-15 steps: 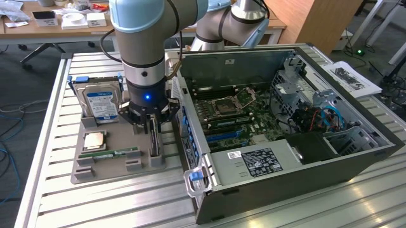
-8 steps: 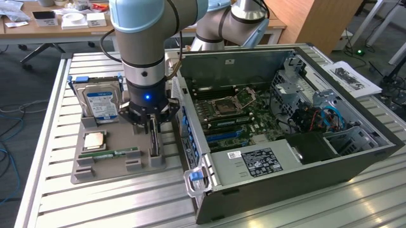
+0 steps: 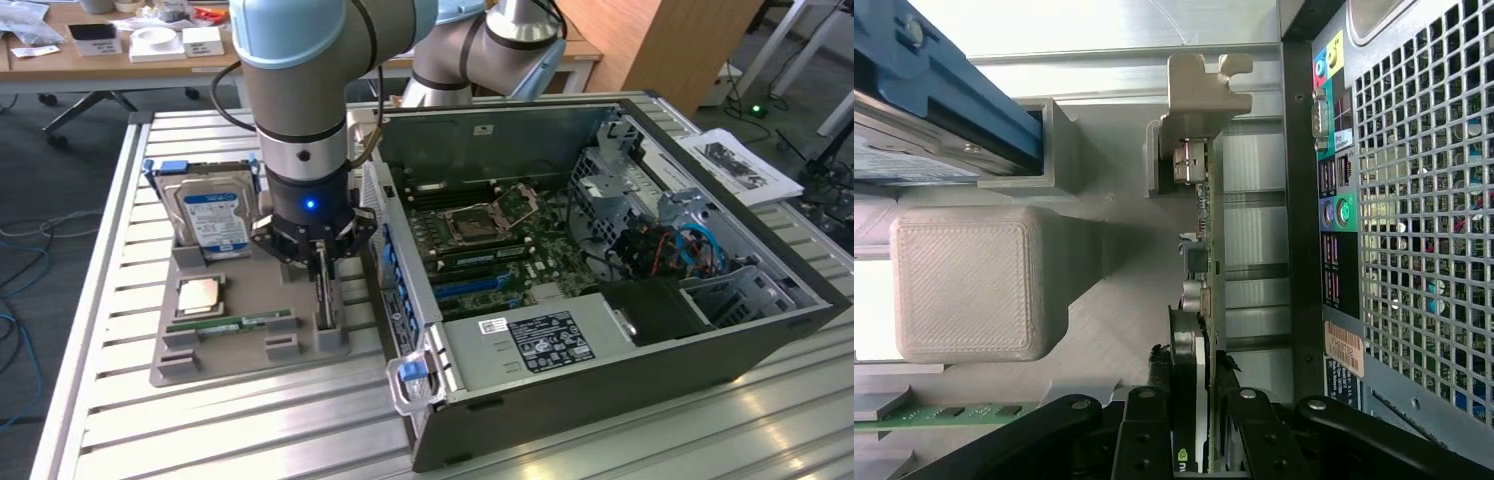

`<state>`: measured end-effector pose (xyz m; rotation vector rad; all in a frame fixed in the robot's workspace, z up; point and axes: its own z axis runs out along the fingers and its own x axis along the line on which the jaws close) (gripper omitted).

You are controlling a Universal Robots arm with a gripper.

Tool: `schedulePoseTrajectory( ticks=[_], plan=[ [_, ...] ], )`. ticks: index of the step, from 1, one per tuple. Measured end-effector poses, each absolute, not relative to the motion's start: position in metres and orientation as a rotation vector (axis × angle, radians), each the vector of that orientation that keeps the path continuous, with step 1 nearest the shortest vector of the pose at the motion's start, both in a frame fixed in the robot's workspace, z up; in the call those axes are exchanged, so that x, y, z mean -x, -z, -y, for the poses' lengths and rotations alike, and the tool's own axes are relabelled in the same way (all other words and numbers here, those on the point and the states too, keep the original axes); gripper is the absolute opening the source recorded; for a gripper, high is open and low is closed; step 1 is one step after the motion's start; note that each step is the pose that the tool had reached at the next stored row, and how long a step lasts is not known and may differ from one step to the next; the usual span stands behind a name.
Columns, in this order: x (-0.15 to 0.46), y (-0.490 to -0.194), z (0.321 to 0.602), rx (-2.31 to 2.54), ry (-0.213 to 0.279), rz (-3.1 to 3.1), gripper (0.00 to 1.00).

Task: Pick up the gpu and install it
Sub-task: 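Pick up the gpu and move the gpu toward the slot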

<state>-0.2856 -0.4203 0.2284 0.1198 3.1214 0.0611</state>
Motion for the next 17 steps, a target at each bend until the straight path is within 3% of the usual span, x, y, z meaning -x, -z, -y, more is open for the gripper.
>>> schedulePoseTrajectory(
  ticks=[17],
  plan=[
    [0.2855,-0.2282,0.4204,-0.096,-0.06,-3.122,0.27]
  ],
)
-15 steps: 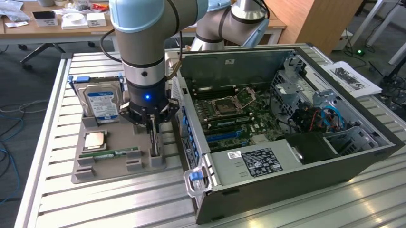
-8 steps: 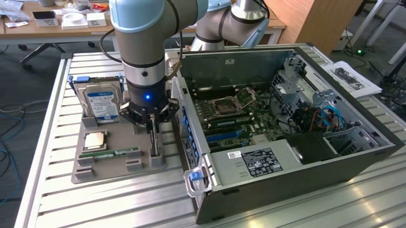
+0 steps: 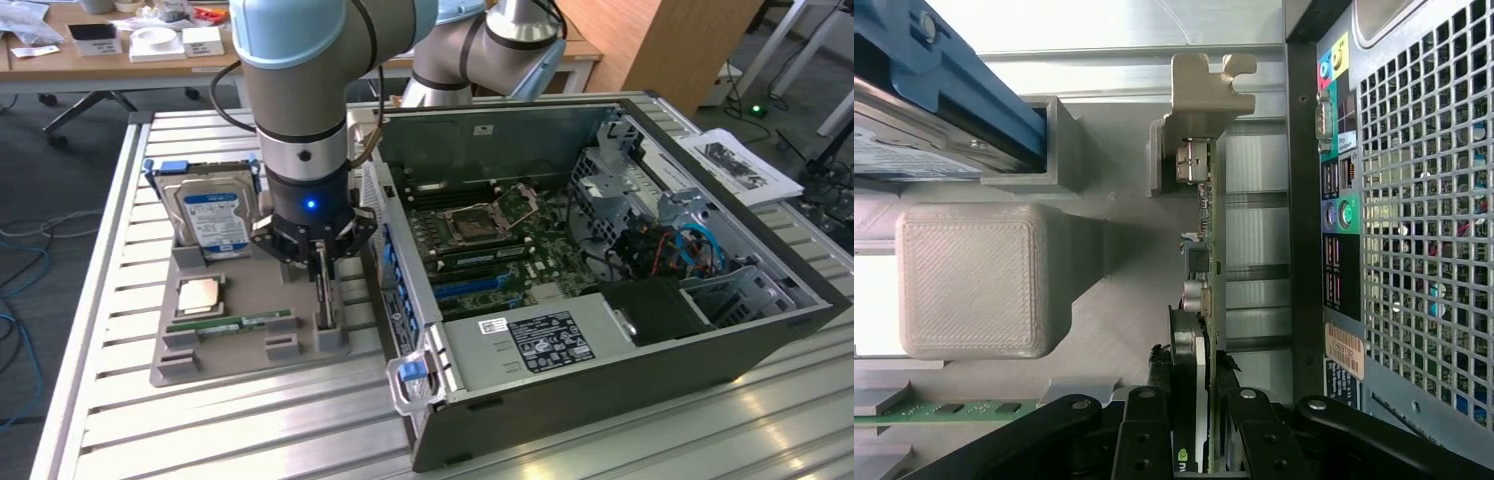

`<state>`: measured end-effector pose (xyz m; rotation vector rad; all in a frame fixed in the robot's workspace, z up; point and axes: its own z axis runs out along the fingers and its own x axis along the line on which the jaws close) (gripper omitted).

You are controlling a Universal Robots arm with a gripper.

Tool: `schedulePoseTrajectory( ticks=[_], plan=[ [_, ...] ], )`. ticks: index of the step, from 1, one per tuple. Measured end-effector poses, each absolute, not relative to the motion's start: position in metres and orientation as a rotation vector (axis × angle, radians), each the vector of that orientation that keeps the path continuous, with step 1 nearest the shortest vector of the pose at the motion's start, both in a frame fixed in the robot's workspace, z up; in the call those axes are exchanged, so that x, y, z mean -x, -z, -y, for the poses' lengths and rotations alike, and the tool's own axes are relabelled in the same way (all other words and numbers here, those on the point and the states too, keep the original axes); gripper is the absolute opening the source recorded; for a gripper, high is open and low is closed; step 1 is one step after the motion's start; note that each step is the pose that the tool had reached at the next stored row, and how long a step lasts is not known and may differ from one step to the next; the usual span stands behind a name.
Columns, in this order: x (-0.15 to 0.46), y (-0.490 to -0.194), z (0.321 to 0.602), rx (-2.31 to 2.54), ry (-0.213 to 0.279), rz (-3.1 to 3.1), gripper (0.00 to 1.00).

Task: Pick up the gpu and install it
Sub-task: 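Pick up the gpu and move the gpu toward the slot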

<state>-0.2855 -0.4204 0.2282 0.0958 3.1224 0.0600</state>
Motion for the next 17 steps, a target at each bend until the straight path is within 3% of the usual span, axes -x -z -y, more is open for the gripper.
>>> schedulePoseTrajectory(
  ticks=[17],
  plan=[
    [0.2856,-0.2343,0.4203,-0.096,-0.06,-3.122,0.27]
  ],
)
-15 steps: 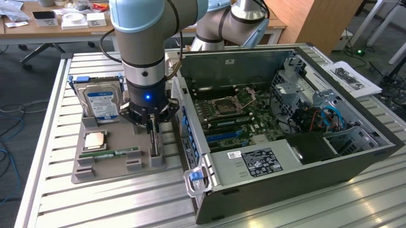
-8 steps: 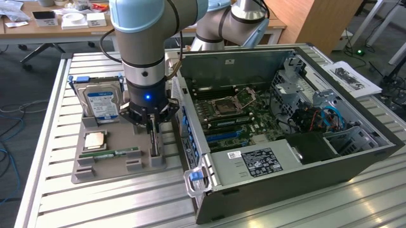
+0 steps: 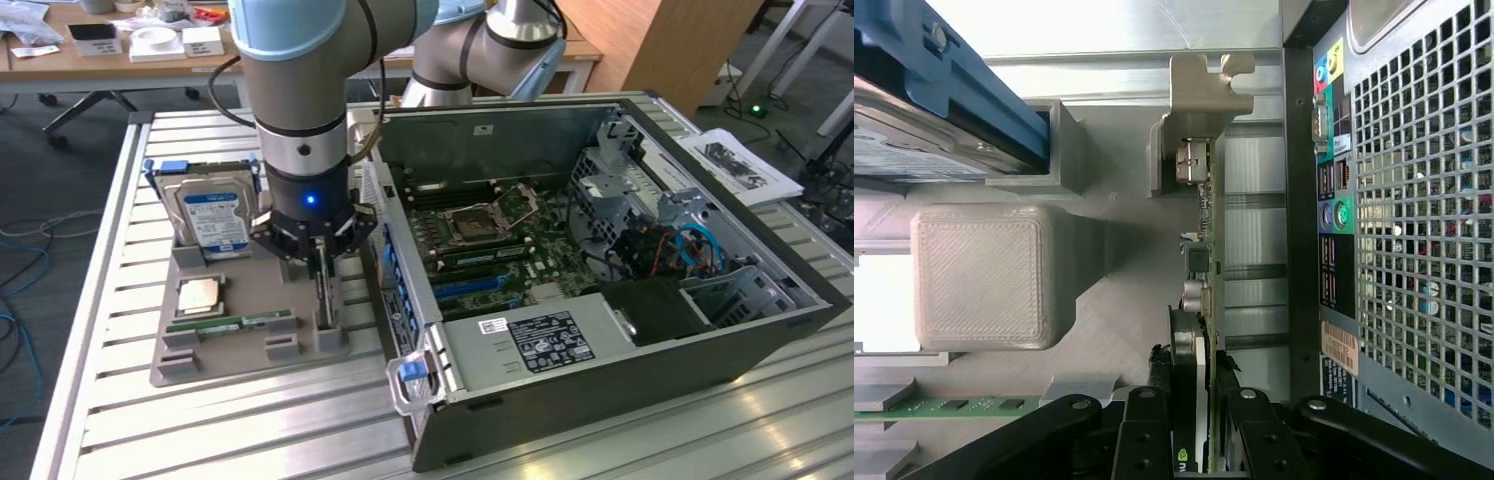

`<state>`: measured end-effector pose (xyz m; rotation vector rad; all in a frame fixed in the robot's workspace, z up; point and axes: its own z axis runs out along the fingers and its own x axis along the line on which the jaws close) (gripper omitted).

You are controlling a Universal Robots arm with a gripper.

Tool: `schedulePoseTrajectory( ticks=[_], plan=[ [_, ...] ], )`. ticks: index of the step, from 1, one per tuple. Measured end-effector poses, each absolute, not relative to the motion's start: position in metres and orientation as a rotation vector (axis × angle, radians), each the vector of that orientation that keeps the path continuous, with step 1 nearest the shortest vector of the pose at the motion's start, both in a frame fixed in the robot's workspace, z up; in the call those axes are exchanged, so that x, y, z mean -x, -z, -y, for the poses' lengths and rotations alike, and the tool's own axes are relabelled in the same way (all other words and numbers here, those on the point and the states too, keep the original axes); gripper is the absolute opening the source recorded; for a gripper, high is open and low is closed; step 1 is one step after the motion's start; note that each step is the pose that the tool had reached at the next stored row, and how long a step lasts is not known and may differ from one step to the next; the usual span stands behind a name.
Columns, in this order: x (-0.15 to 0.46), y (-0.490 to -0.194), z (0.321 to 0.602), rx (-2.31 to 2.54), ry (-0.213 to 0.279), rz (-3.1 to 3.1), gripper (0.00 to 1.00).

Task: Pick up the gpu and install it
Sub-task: 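Pick up the gpu and move the gpu toward the slot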

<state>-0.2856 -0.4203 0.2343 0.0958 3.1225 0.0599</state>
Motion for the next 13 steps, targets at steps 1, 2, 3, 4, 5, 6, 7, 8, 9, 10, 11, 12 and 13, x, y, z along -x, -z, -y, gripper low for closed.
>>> schedulePoseTrajectory(
  ticks=[1,2,3,4,5,6,7,8,9,10,11,12,13],
  plan=[
    [0.286,-0.236,0.42,-0.096,-0.06,-3.122,0.27],
    [0.286,-0.238,0.42,-0.096,-0.06,-3.122,0.27],
    [0.286,-0.24,0.42,-0.096,-0.06,-3.122,0.27],
    [0.286,-0.243,0.42,-0.096,-0.06,-3.122,0.27],
    [0.286,-0.245,0.42,-0.096,-0.06,-3.122,0.27],
    [0.286,-0.248,0.42,-0.096,-0.06,-3.122,0.27],
    [0.286,-0.25,0.42,-0.096,-0.06,-3.122,0.27],
    [0.286,-0.253,0.42,-0.096,-0.06,-3.122,0.27],
    [0.286,-0.256,0.42,-0.096,-0.06,-3.122,0.27],
    [0.286,-0.259,0.42,-0.096,-0.06,-3.122,0.27],
    [0.286,-0.263,0.42,-0.096,-0.06,-3.122,0.27],
    [0.286,-0.266,0.42,-0.096,-0.06,-3.122,0.27],
    [0.286,-0.27,0.42,-0.096,-0.06,-3.122,0.27]
  ],
)
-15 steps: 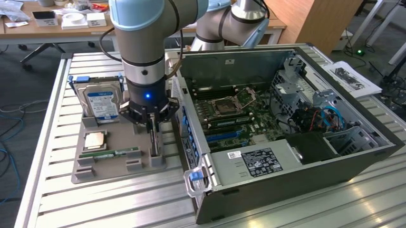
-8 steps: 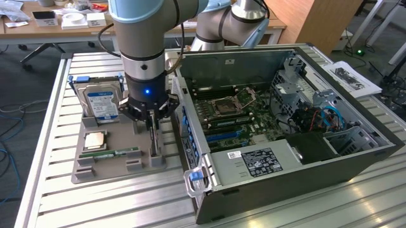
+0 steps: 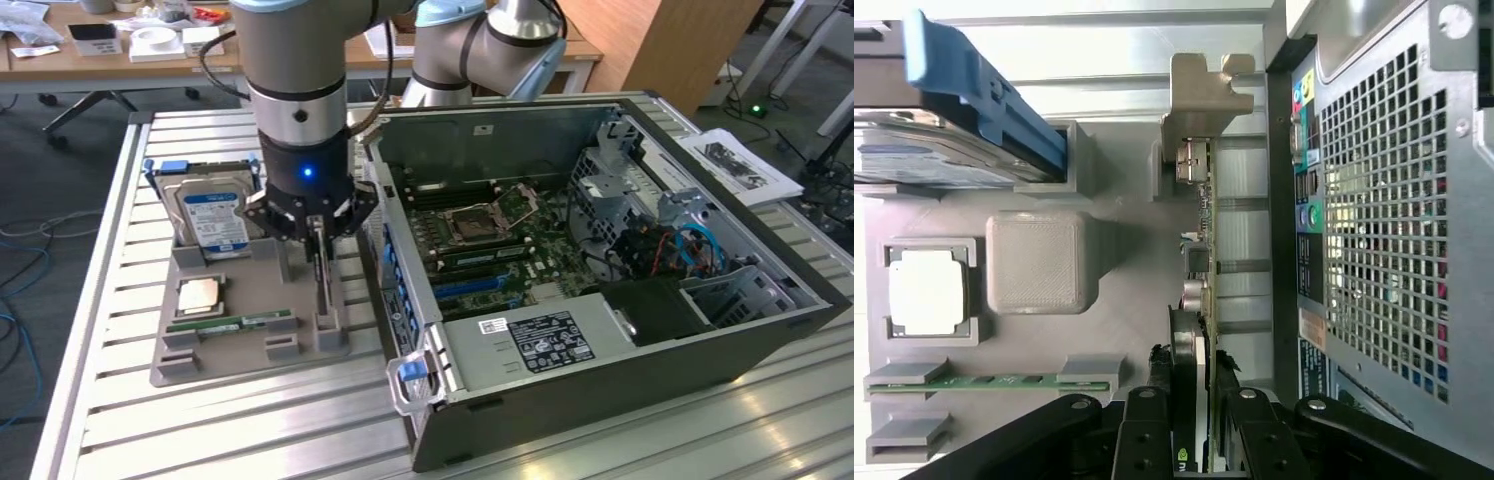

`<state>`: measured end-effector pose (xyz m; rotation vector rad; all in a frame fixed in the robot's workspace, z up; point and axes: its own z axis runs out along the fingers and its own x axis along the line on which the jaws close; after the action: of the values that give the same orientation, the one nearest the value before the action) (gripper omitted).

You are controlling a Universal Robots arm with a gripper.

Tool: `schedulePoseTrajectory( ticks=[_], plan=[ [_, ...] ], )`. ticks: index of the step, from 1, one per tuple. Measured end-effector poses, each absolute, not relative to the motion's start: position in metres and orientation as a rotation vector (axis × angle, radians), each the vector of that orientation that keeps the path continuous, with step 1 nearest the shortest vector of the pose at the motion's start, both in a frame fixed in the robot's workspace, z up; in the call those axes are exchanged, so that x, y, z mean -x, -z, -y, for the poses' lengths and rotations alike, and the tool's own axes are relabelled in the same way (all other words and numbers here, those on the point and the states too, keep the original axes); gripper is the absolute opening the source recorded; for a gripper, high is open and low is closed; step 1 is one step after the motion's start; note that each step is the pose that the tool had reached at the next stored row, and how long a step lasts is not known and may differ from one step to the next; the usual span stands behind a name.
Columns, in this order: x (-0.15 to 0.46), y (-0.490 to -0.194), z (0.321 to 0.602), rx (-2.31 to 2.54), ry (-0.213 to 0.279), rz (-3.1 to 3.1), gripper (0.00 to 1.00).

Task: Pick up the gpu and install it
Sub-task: 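Pick up the gpu and move the gpu toward the slot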

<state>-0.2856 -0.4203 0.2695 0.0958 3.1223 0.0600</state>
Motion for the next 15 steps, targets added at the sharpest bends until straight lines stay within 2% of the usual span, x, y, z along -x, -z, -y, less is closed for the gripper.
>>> schedulePoseTrajectory(
  ticks=[15],
  plan=[
    [0.286,-0.324,0.42,-0.096,-0.06,-3.122,0.27]
  ],
)
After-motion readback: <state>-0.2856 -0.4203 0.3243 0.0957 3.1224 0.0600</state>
